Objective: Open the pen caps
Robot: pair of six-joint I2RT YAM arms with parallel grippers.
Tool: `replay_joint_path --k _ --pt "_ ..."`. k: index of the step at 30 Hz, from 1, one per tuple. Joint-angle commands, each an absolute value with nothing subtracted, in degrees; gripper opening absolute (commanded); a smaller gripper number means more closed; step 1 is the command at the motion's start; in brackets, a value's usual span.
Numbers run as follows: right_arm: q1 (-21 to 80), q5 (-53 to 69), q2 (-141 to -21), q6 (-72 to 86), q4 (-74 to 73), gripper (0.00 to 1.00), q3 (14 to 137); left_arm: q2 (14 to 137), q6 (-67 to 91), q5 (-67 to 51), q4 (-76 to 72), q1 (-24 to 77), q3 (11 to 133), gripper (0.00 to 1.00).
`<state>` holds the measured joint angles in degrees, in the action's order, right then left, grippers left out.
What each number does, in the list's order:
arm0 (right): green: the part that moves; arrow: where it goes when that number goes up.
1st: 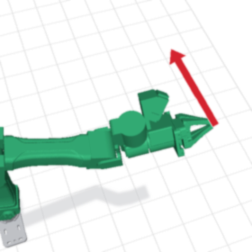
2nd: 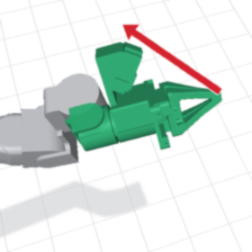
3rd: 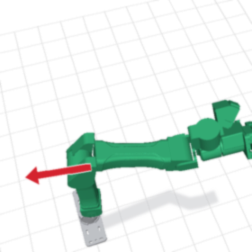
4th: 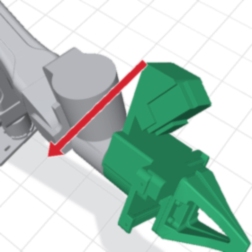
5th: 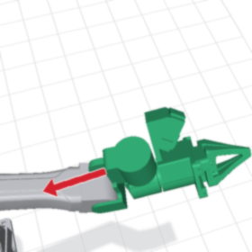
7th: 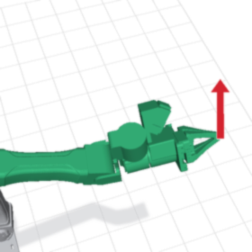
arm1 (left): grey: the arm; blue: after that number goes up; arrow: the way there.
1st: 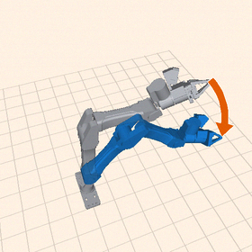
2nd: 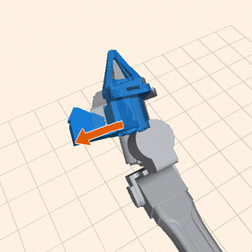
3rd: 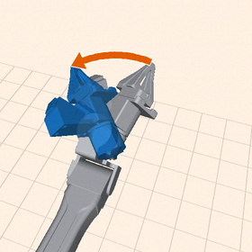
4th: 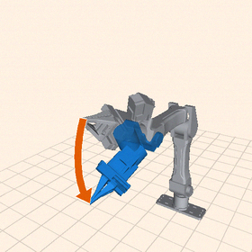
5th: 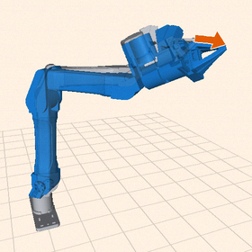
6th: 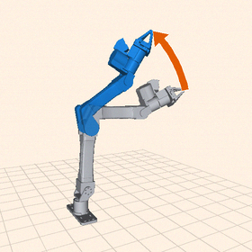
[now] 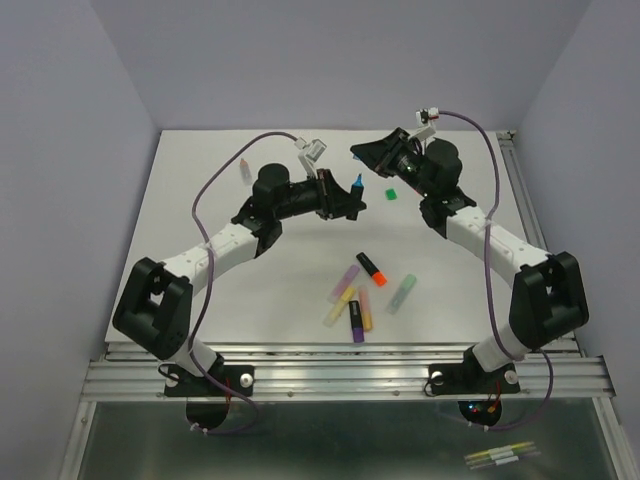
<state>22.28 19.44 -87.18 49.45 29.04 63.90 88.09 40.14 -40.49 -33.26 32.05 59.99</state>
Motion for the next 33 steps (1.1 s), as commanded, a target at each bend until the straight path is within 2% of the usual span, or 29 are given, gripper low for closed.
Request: replay_joint_path --k 1,4,7,13,15,19,20,23,29,33 --pt "22.41 -1.91 -91.75 39.74 23.56 0.01 71.09 79.38 42.10 -41.75 -43.68 35.85 56.35 0.00" --pt "22.06 -7.99 -98.32 37.18 23.12 0.01 77.15 77.52 42.10 -41.75 -43.51 36.12 54.06 0.00" --pt "21.88 -8.44 -102.29 35.16 19.96 0.01 85.06 76.82 41.66 -39.39 -41.15 36.04 54.05 0.00" --pt "20.92 -8.79 -103.28 33.23 9.77 0.01 85.88 80.40 35.43 -29.48 -21.30 32.18 58.79 0.00" --pt "19.61 -9.58 -102.31 33.49 8.18 0.01 81.58 82.61 32.97 -24.72 -10.50 30.60 63.09 0.00" --pt "16.27 -9.05 -102.56 33.75 3.79 0.01 75.16 92.25 27.26 -5.50 5.68 29.45 74.84 0.00" --pt "15.74 -9.40 -103.00 33.23 2.91 0.01 74.54 94.29 26.55 -3.88 10.06 29.27 76.80 0.00" --pt "15.12 -14.75 -104.84 30.25 0.18 0.01 73.31 101.93 24.97 2.26 16.58 28.74 84.25 0.00" --pt "13.62 -17.23 -109.94 28.39 -3.42 0.04 76.02 115.12 23.03 10.89 25.13 27.60 97.28 0.00" --pt "13.62 -17.49 -113.20 27.07 -3.96 0.08 78.13 120.23 21.45 13.88 27.95 26.90 102.21 0.06"
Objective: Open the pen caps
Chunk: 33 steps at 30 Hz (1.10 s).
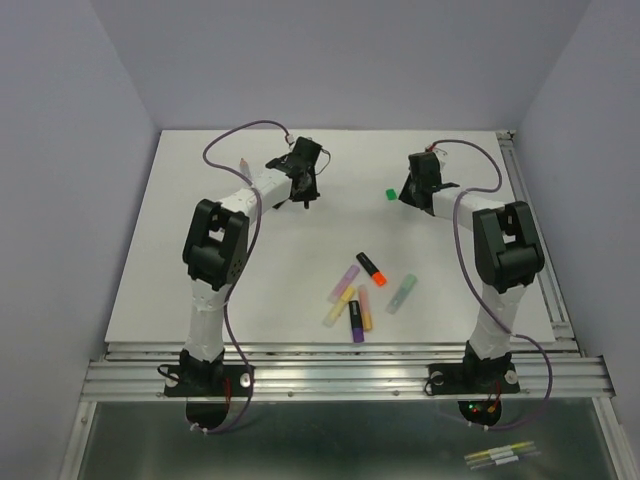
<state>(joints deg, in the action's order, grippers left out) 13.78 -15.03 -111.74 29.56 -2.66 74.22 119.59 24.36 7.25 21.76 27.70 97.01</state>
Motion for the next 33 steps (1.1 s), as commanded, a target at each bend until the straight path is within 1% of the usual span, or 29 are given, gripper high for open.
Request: replay_joint_path --k 1,3,4,5,6,10,11,13,14,16,17,18,19,21,22,23,24,25,26,28,30,33 --pt "13.54 -18.19 -114.07 26.90 -4.30 0.09 78.48 121.28 20.49 14.67 27.95 26.89 102.48 0.06" --pt "13.62 -19.15 -115.13 26.98 -4.57 0.12 79.98 122.25 19.34 15.03 27.86 26.63 103.27 0.10" --pt "13.54 -19.77 -116.09 26.98 -5.18 0.16 80.94 123.30 18.55 15.20 28.91 26.37 104.49 0.12" --pt "13.62 -19.86 -116.45 26.63 -5.27 0.19 81.38 123.66 18.20 15.29 29.44 26.37 105.02 0.17" --pt "13.54 -19.86 -116.72 26.63 -5.53 0.21 81.73 124.18 17.93 15.47 29.88 26.37 105.64 0.20" --pt "13.62 -19.69 -117.25 26.98 -6.59 0.47 82.70 125.94 17.75 16.26 31.20 26.28 106.96 0.33" --pt "13.62 -19.51 -116.81 27.33 -6.59 0.53 82.53 125.86 17.67 15.91 31.11 26.19 106.96 0.44" --pt "13.62 -18.99 -115.85 27.77 -6.59 0.56 81.92 125.86 17.49 15.65 31.03 26.28 106.70 0.52" --pt "13.54 -18.46 -114.53 27.95 -6.50 0.58 81.48 125.69 17.58 15.56 31.11 26.28 106.53 0.61" --pt "13.54 -17.06 -112.95 28.30 -6.77 0.61 80.51 124.90 17.66 15.38 30.94 26.28 106.17 0.68" --pt "13.62 -16.70 -111.98 28.47 -6.85 0.66 80.07 124.28 17.67 14.95 30.59 26.19 105.30 0.70" --pt "13.54 -16.35 -109.97 28.82 -7.03 0.69 79.72 123.76 17.93 14.59 30.41 26.19 104.86 0.75" --pt "13.62 -15.91 -108.91 29.09 -7.29 0.70 78.59 122.10 18.10 13.46 29.19 26.28 103.03 0.77" --pt "13.62 -15.21 -104.97 29.71 -7.30 0.85 76.91 119.37 18.02 11.87 27.17 26.80 100.12 0.80" --pt "13.62 -14.86 -103.55 29.88 -7.29 0.94 75.95 115.79 17.76 9.43 25.94 27.07 98.37 0.82" --pt "13.54 -14.42 -101.80 30.14 -6.95 1.00 74.89 113.66 17.49 8.27 24.27 27.42 93.74 0.85" --pt "13.62 -13.89 -100.21 30.58 -6.77 1.00 72.01 111.38 17.14 7.04 20.60 28.03 91.08 0.89" --pt "13.62 -12.93 -96.80 30.76 -5.98 1.00 70.59 106.75 16.53 5.81 18.74 29.26 88.44 0.91" --pt "13.62 -12.22 -95.20 30.85 -5.63 1.00 68.75 104.52 16.35 4.41 15.68 30.22 83.37 0.99" --pt "13.62 -10.64 -92.13 31.29 -5.10 1.00 63.91 100.74 16.78 3.69 13.63 32.08 78.69 0.99" --pt "13.54 -8.89 -88.17 31.20 -4.83 1.00 59.26 95.12 18.10 3.60 11.96 36.20 72.53 0.99" --pt "13.62 -7.04 -83.51 31.11 -4.57 1.00 55.38 92.73 21.08 3.87 10.90 42.17 65.49 0.99"
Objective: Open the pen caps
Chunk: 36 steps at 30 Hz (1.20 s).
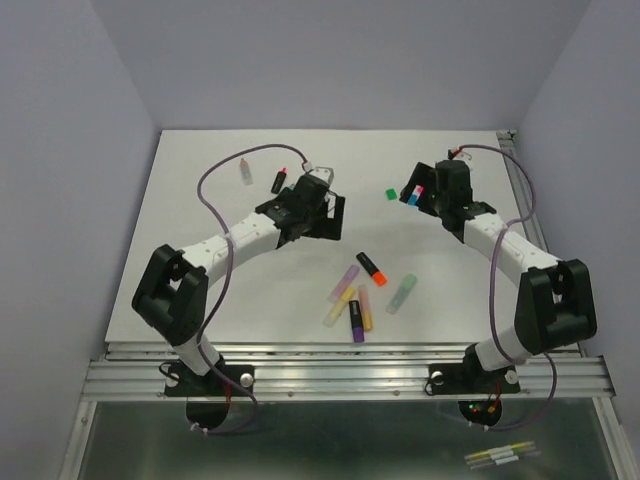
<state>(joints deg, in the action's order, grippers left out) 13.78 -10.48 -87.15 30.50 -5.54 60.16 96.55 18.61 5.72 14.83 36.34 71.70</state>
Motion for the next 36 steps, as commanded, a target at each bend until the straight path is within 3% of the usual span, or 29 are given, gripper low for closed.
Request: replay_joint_path --k 1,11,22,36 --pt "13.62 -5.99 -82.54 30.85 -4.66 1.00 53.54 91.68 21.96 3.35 10.72 43.41 63.91 0.99" --pt "13.62 -1.67 -75.59 27.33 -6.24 1.00 49.13 85.61 27.69 3.34 10.37 51.85 50.45 0.99" --pt "13.54 -1.84 -75.59 27.25 -6.59 1.00 49.40 88.16 27.16 10.18 14.85 53.26 53.79 0.99" --pt "13.62 -2.90 -76.03 27.33 -6.94 1.00 49.48 92.72 23.82 10.63 15.55 54.14 56.42 0.99"
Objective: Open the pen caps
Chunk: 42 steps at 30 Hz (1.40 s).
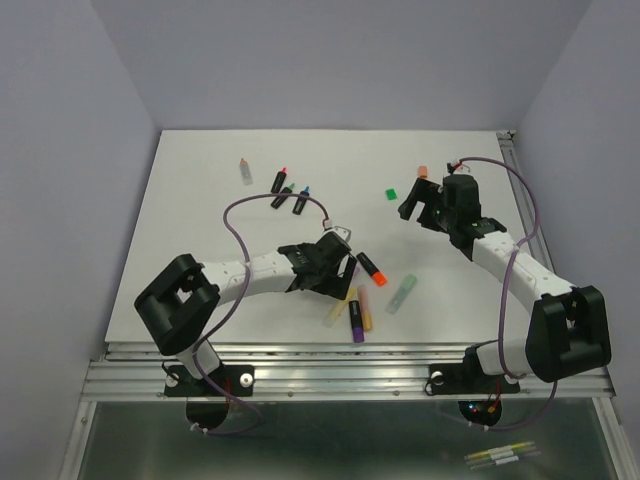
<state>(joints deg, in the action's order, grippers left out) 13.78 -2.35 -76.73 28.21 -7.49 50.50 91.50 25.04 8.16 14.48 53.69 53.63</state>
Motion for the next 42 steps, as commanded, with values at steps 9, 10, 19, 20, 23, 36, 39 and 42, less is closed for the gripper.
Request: replay_joint_path --k 9,10,19,20,23,36,39,42 --pt "13.62 -3.60 -76.55 27.25 -7.12 1.00 49.57 97.21 23.56 11.60 16.26 54.32 58.45 0.98" --pt "13.62 -3.69 -76.55 27.25 -7.12 1.00 49.57 97.21 23.55 11.69 16.43 54.32 58.45 0.98" --pt "13.54 -2.90 -77.34 27.33 -6.94 1.00 49.66 98.96 17.76 6.25 10.64 55.46 58.10 0.78" --pt "13.62 -2.64 -77.43 27.33 -6.94 1.00 49.66 98.96 17.23 4.50 9.85 55.46 58.01 0.78" --pt "13.54 -2.64 -77.26 27.33 -6.94 1.00 49.66 100.10 15.03 3.69 7.30 55.46 57.66 0.75" --pt "13.62 -3.43 -75.94 27.25 -7.03 1.00 49.22 103.27 16.17 4.39 9.31 55.46 56.34 0.29" --pt "13.54 -3.51 -76.20 27.16 -6.77 1.00 49.31 102.13 17.49 7.89 11.15 55.37 56.25 0.18" --pt "13.54 -2.82 -76.38 26.63 -6.86 1.00 49.39 100.38 18.63 12.47 13.26 55.46 57.39 0.00"
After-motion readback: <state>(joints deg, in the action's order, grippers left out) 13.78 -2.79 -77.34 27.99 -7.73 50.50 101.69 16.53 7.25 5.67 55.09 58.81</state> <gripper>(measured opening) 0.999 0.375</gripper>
